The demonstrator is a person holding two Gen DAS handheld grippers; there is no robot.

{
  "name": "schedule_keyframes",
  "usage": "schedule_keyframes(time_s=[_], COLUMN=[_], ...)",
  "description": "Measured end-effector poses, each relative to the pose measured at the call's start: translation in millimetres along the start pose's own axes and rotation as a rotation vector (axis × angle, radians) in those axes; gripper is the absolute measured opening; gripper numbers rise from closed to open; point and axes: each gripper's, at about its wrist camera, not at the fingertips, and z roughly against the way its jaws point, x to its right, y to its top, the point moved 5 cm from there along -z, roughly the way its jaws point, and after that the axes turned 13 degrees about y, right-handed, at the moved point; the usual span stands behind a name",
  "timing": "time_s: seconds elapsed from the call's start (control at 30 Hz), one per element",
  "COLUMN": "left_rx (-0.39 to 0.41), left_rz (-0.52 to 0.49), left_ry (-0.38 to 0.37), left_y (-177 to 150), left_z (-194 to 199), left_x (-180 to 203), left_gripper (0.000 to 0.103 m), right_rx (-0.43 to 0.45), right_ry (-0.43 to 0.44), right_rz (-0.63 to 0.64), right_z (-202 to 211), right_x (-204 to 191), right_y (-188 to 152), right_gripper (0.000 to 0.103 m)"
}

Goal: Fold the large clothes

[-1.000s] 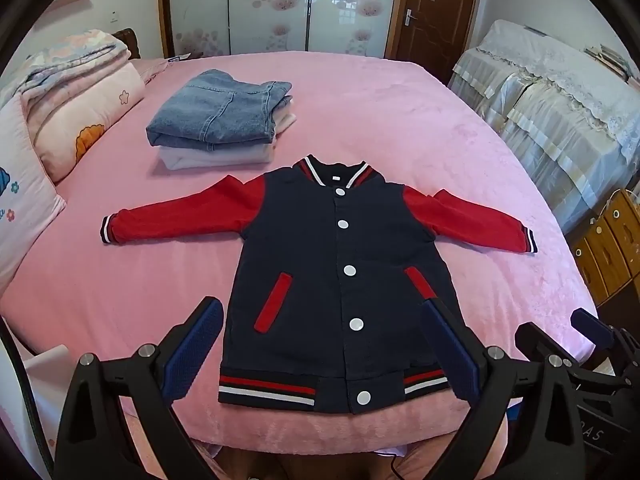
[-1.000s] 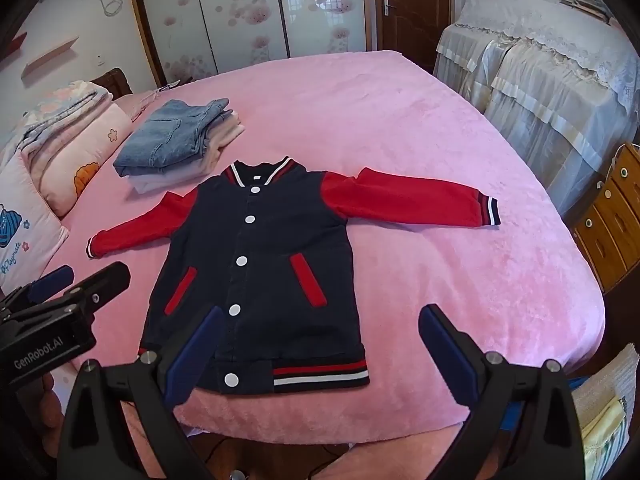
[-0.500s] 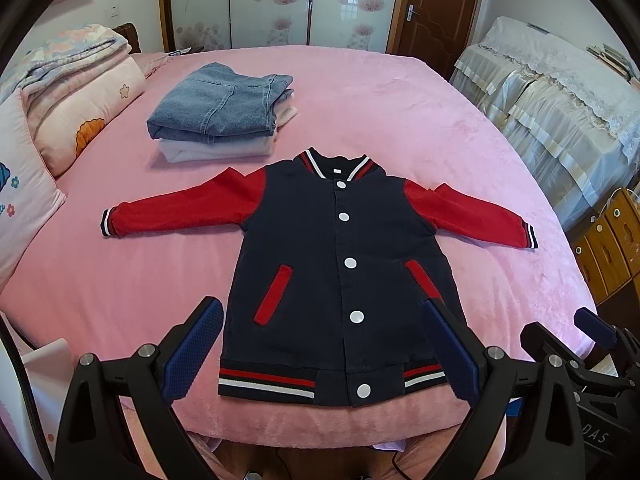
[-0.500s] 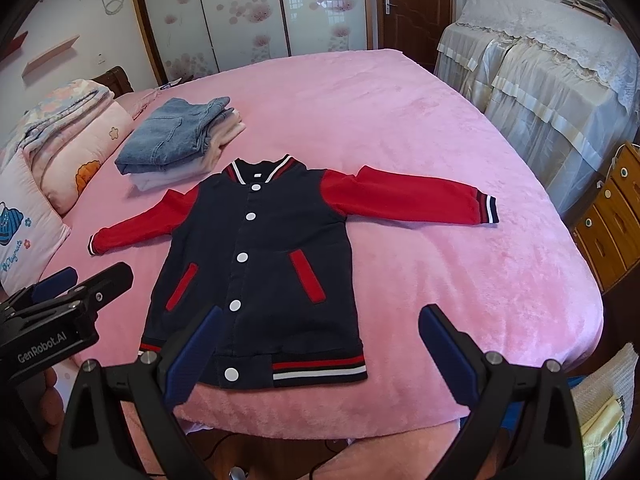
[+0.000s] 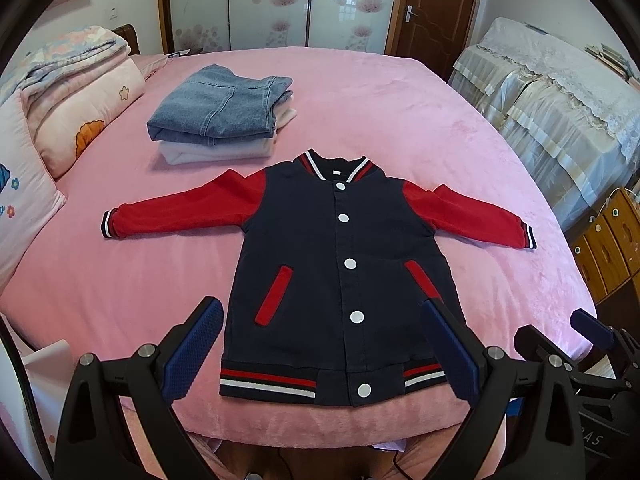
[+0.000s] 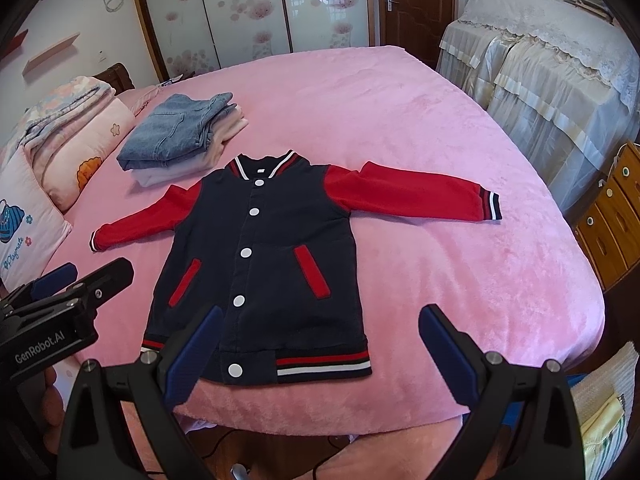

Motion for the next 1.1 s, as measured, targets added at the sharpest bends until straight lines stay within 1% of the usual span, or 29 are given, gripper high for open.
schedule_keyframes(time_s=[0.47,0.77,0.87,1.1], left_rx=[-0.001,-0.011,0.0,0.016], left_rz=[-0.006,-0.017,-0.013,-0.003], left_ry=[0.012,0.01,0.019,0.007], left_y=[-2,2,4,13], left_z=[-1,-8,-11,-15], left_x=[-2,3,6,12], left_gripper=[0.098,0.098,0.098,0.098], right_rx=[-0.01,-0.014,-0.019,-0.03], right_ry=[-0.002,0.014,0.013,0.018], right_rz=[-0.005,-0.025,-0.04,-0.055], right_z=[-6,-13,-17,-25], right_x=[1,8,14,23], right_y=[0,3,5,8], right_gripper=[0.099,0.099,0.099,0.099])
